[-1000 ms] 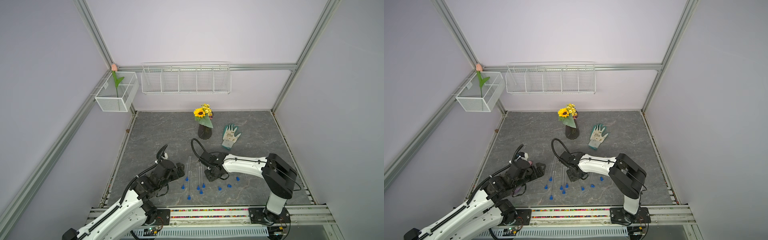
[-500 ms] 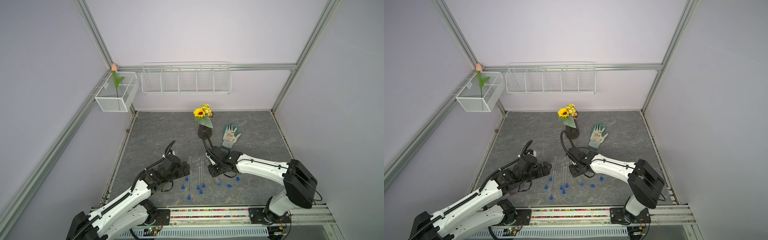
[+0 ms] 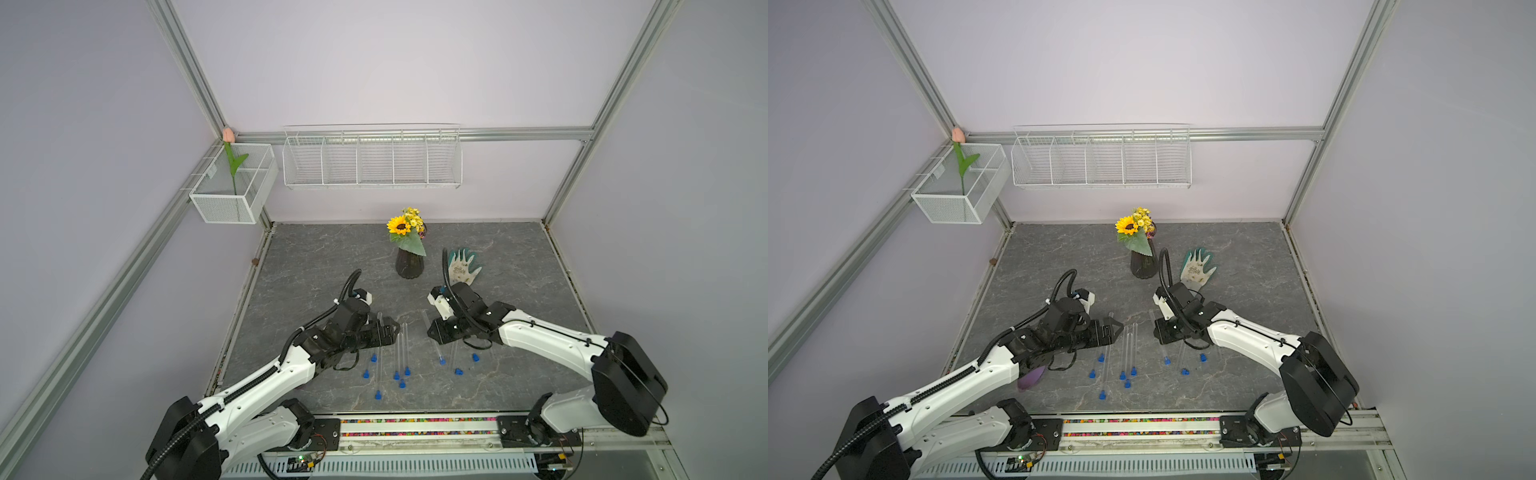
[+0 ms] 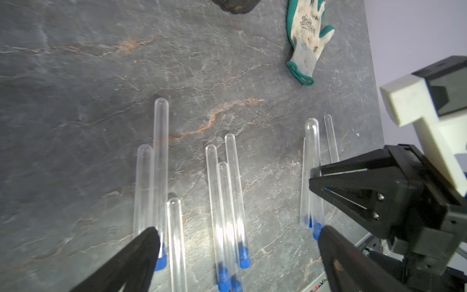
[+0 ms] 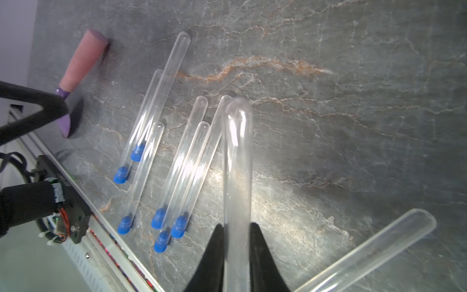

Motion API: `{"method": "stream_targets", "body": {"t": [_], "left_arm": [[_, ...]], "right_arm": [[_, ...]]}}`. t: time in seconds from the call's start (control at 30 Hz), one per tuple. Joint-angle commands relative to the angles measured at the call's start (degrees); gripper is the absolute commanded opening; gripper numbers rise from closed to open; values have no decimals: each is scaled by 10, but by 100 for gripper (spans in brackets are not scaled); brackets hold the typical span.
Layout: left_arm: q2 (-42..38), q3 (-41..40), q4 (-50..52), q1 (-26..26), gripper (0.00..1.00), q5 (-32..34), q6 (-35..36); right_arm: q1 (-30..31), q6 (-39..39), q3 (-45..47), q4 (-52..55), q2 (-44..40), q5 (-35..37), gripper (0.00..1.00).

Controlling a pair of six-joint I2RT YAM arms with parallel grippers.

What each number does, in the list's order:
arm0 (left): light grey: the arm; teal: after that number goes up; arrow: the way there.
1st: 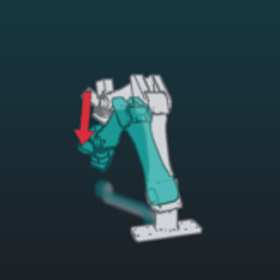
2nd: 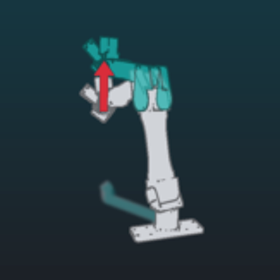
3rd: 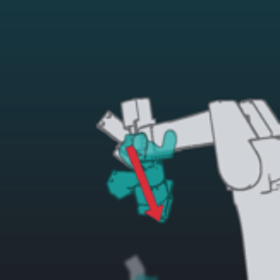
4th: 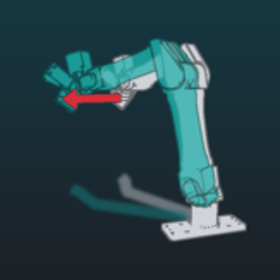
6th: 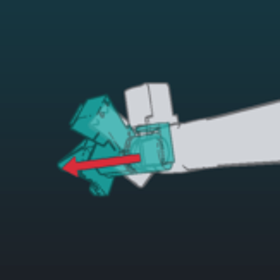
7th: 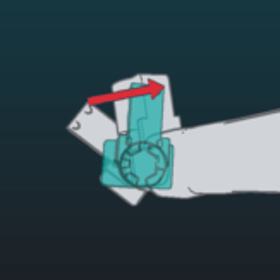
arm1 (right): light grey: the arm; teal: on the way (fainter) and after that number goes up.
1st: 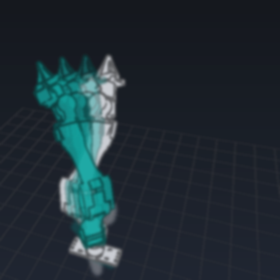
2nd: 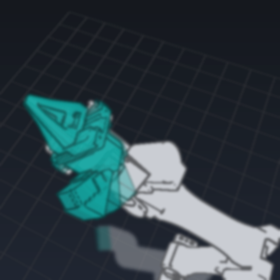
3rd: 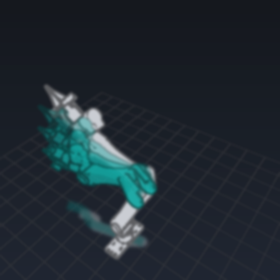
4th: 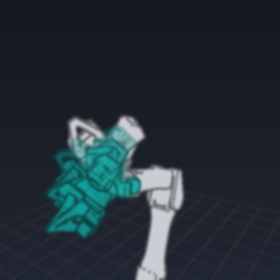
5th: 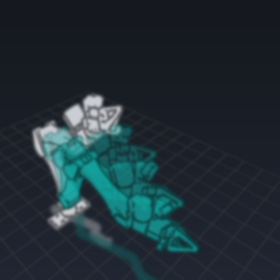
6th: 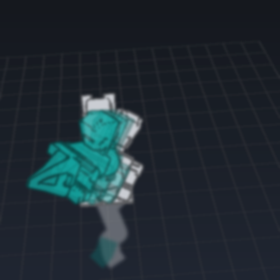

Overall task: Remove stoppers from test tubes
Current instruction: Pick up the test tube at the center of the board.

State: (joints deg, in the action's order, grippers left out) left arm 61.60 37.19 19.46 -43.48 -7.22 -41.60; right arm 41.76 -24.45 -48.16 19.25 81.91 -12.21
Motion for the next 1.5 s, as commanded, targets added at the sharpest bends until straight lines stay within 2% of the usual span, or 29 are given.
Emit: {"method": "stream_targets", "body": {"t": [0.0,0.27,0.57,0.77,1.0,1.47], "left_arm": [[18,27,-33,4,100,-37,15],[34,31,-90,6,100,-101,17],[25,55,-83,6,100,-128,31],[37,82,-85,6,100,-172,51],[49,90,-130,4,97,-188,39],[69,97,-174,-13,94,-201,31]], "right_arm": [[-16,-3,14,-35,-19,-57,18],[-39,-3,30,-22,-75,-83,18],[-53,-22,45,-20,-153,-114,18],[-53,-45,48,-48,-197,-156,18],[-45,-70,45,-70,-207,-188,18],[-13,-74,23,-54,-194,-162,18]]}}
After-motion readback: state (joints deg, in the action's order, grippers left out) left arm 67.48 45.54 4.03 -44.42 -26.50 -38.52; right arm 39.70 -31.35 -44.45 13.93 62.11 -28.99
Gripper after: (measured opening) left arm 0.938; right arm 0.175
